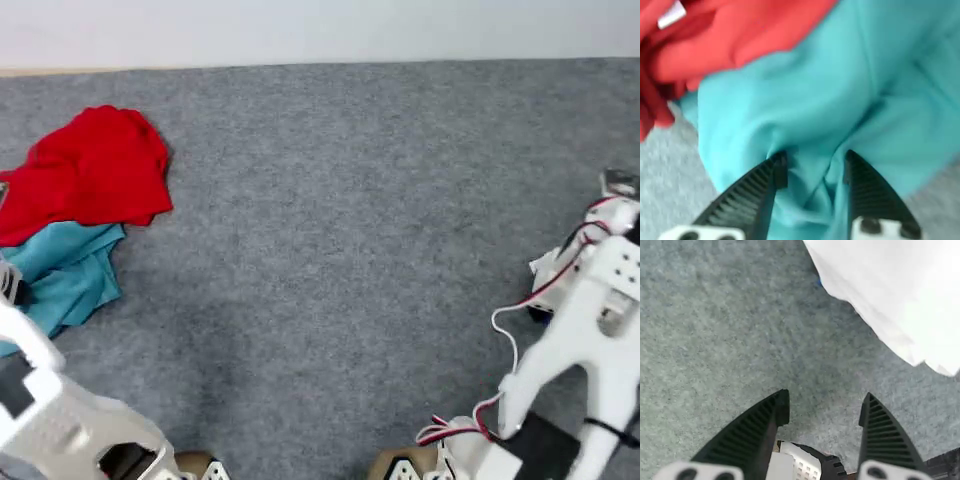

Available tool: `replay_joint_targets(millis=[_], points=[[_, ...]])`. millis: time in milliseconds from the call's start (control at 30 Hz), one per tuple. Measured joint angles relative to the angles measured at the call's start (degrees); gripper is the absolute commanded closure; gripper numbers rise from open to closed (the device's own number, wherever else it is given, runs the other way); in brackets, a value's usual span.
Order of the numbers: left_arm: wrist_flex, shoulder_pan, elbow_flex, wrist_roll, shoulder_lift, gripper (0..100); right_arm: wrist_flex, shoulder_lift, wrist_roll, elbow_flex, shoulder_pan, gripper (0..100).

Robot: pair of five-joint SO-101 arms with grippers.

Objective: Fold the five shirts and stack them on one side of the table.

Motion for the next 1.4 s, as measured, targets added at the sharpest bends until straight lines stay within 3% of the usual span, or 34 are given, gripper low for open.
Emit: replay_joint_targets(millis=[67, 167, 267, 433, 567, 733, 867, 1033, 1133, 1267, 1400], points=[[-2.5, 0.1, -0.5, -1.1, 4.4, 84, 0.0, -2.1, 0.1, 1.7, 0.4, 76.2], [-4.0, 0.4, -1.7, -2.1, 9.1, 99, 0.0, -5.5, 0.1, 4.7, 0.7, 76.2], [-2.5, 1.1, -2.5, -4.3, 11.0, 100, 0.0, -9.2, 0.1, 7.5, 0.7, 77.0], [9.3, 4.1, -4.7, -5.7, 7.4, 100, 0.0, -15.2, 0.1, 11.2, 0.7, 81.2], [20.7, 10.9, -7.9, -1.0, -3.4, 100, 0.0, -19.6, 0.1, 12.7, 0.7, 83.8], [25.1, 23.6, -13.0, 13.4, -23.1, 100, 0.0, -22.8, 0.3, 14.0, 0.7, 85.2], [26.3, 40.0, -16.4, 23.2, -36.5, 100, 0.0, -23.5, 1.4, 14.2, 0.7, 85.2], [25.8, 63.3, -20.6, 32.7, -41.6, 100, 0.0, -23.5, 6.0, 14.2, 0.7, 85.2], [23.5, 72.7, -21.1, 34.6, -41.6, 100, 0.0, -23.5, 7.7, 14.2, 0.7, 85.2], [22.8, 74.5, -18.6, 35.2, -39.2, 100, 0.0, -23.5, 9.9, 14.2, 0.7, 85.2], [22.2, 68.0, -9.4, 35.2, -33.6, 95, 0.0, -23.5, 12.7, 14.2, 0.5, 85.0]])
